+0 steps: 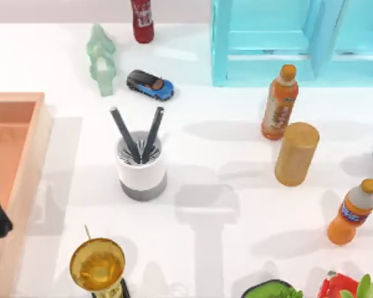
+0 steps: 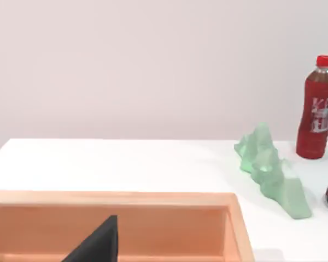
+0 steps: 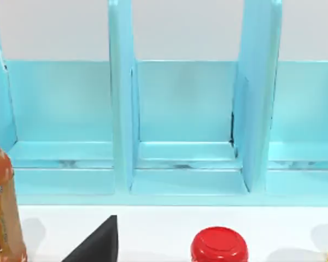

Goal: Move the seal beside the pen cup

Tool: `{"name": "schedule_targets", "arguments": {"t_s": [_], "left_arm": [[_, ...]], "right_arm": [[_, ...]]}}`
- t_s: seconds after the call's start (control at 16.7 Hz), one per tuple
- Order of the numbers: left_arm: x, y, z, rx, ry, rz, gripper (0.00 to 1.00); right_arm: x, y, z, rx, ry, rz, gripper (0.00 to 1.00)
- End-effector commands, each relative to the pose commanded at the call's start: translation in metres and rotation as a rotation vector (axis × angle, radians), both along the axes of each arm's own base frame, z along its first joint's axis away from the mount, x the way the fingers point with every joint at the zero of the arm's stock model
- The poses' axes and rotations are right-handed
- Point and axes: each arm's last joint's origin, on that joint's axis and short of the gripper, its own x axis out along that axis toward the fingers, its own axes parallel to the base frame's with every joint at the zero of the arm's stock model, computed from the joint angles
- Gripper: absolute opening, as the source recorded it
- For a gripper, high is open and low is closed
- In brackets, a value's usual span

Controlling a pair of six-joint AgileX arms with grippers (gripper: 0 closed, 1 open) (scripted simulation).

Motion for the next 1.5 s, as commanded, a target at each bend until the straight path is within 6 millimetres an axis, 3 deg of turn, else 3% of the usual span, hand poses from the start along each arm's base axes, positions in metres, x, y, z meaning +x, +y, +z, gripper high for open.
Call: {"name": "schedule_targets", "arguments": {"t_s": [0.3, 0.54, 0.72, 0.9, 1.08, 1.26, 1.5], "left_arm": [[0.0, 0.0, 0.0, 0.0, 0.0, 0.0, 1.0], [0.0, 0.0, 0.0, 0.0, 0.0, 0.0, 1.0], [0.0, 0.0, 0.0, 0.0, 0.0, 0.0, 1.0], [0.0, 0.0, 0.0, 0.0, 0.0, 0.0, 1.0], [0.0, 0.0, 0.0, 0.0, 0.0, 0.0, 1.0], [0.0, 0.0, 0.0, 0.0, 0.0, 0.0, 1.0], [0.0, 0.0, 0.0, 0.0, 0.0, 0.0, 1.0]], "right_arm": [[0.001, 0.0, 0.01, -0.001, 0.055, -0.001, 1.0], [0.009, 0.0, 0.049, -0.002, 0.24, -0.005, 1.0], [0.032, 0.0, 0.087, -0.004, 0.443, -0.008, 1.0], [0.072, -0.001, 0.121, -0.004, 0.676, -0.011, 1.0], [0.127, -0.001, 0.139, -0.003, 0.921, -0.012, 1.0], [0.185, -0.003, 0.14, -0.001, 1.148, -0.012, 1.0], [0.248, -0.004, 0.118, 0.003, 1.392, -0.01, 1.0]]}}
